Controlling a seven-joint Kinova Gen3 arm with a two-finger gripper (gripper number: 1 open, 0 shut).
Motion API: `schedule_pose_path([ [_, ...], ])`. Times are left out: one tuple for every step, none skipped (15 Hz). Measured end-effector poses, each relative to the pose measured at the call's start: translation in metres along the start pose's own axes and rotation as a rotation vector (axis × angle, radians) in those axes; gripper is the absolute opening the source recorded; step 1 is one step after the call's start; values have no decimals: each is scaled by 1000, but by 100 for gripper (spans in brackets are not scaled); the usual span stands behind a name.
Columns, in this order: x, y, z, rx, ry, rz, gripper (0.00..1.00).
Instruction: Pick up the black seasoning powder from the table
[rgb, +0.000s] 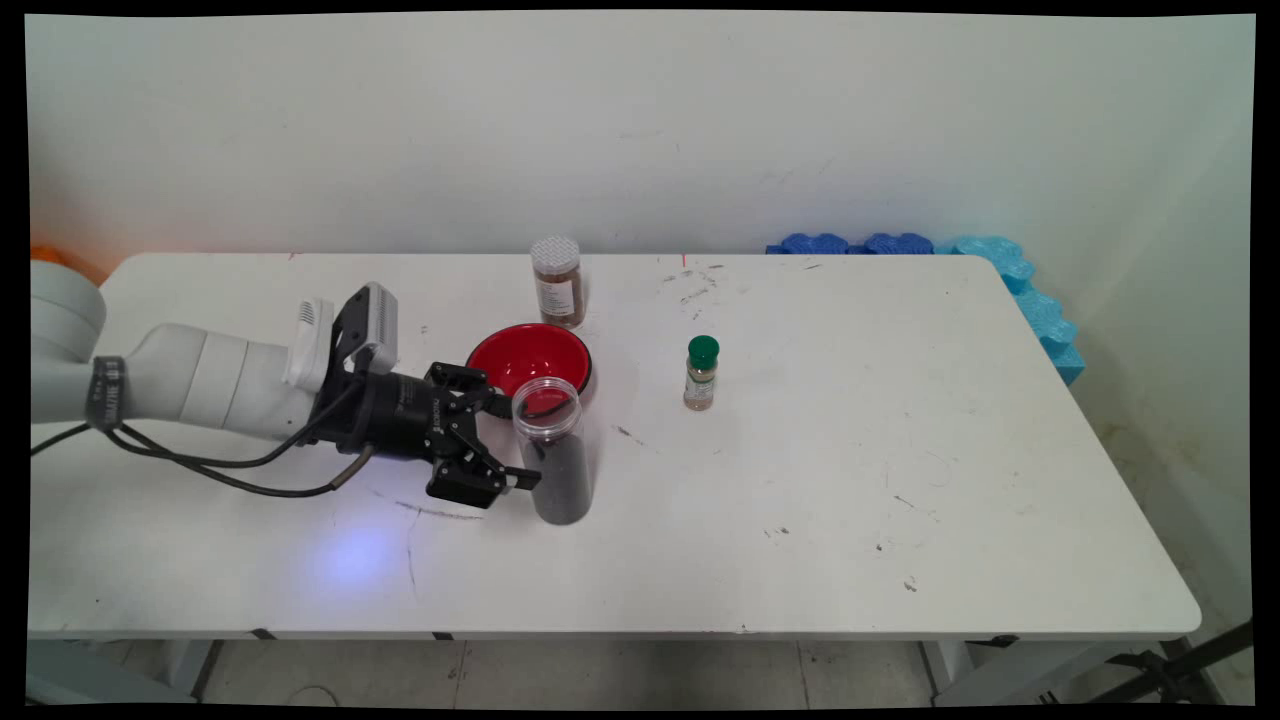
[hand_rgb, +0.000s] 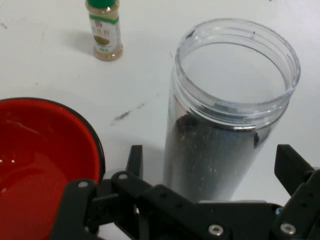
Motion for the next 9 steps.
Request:
schedule_pose_path([
  [-2, 0, 1, -3, 13, 0, 100],
  [-5, 0, 2, -5, 26, -1, 100],
  [-7, -1, 3, -6, 36, -1, 100],
  [-8, -1, 4, -7, 43, -1, 100],
  [-9, -2, 6, -7, 52, -2, 100],
  [-11, -2, 7, -8, 62, -4, 100],
  [-13, -3, 9, -9, 71, -6, 100],
  [-15, -3, 11, -10, 78, -8, 100],
  [-16, -3, 13, -11, 84, -11, 100],
])
